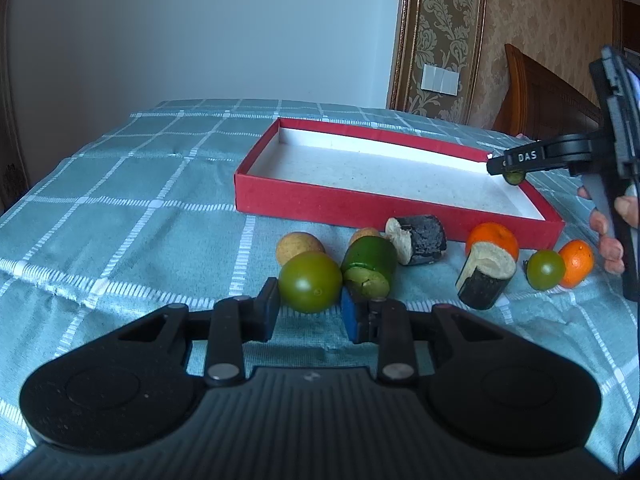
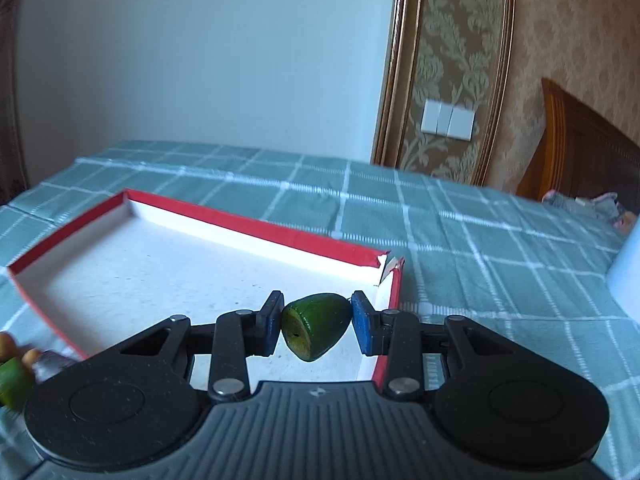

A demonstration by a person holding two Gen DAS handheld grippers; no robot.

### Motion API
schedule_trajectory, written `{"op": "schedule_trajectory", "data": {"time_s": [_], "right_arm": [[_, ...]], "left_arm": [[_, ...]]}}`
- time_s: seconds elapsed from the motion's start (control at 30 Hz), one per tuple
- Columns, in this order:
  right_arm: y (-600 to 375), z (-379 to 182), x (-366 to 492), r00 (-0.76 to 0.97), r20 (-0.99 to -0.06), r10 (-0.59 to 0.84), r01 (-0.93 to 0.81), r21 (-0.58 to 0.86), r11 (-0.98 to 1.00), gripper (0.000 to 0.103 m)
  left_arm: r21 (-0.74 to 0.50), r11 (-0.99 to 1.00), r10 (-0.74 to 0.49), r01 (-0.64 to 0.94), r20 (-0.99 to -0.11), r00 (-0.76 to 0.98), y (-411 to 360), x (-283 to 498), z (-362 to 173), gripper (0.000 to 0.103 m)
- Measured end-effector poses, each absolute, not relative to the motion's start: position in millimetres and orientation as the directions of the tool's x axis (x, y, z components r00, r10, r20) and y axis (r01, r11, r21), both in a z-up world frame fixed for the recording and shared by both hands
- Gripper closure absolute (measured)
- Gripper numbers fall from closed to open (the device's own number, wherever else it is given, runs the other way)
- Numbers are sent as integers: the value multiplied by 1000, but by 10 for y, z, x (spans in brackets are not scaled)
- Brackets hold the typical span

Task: Organize fruits
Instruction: 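Carry the lime into the red tray and open the right gripper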

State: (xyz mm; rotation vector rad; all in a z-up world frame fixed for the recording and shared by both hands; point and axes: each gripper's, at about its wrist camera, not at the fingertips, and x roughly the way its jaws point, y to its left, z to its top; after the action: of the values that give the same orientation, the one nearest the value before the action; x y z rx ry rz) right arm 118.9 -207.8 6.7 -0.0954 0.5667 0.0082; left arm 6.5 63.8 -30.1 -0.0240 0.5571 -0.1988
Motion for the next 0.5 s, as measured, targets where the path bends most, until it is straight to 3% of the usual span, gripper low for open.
{"op": "schedule_trajectory", "data": {"time_s": [0.13, 0.5], "right_arm": [[-2186, -2, 1350, 821, -571, 12, -28, -19, 999, 67], [-2120, -61, 1601, 763, -647, -14, -75, -109, 991, 67]], "left_arm": [[-78, 980, -196, 182, -523, 830, 639, 63, -303, 74], [-71, 981, -193, 183, -524, 830, 625, 56, -302, 74]]}}
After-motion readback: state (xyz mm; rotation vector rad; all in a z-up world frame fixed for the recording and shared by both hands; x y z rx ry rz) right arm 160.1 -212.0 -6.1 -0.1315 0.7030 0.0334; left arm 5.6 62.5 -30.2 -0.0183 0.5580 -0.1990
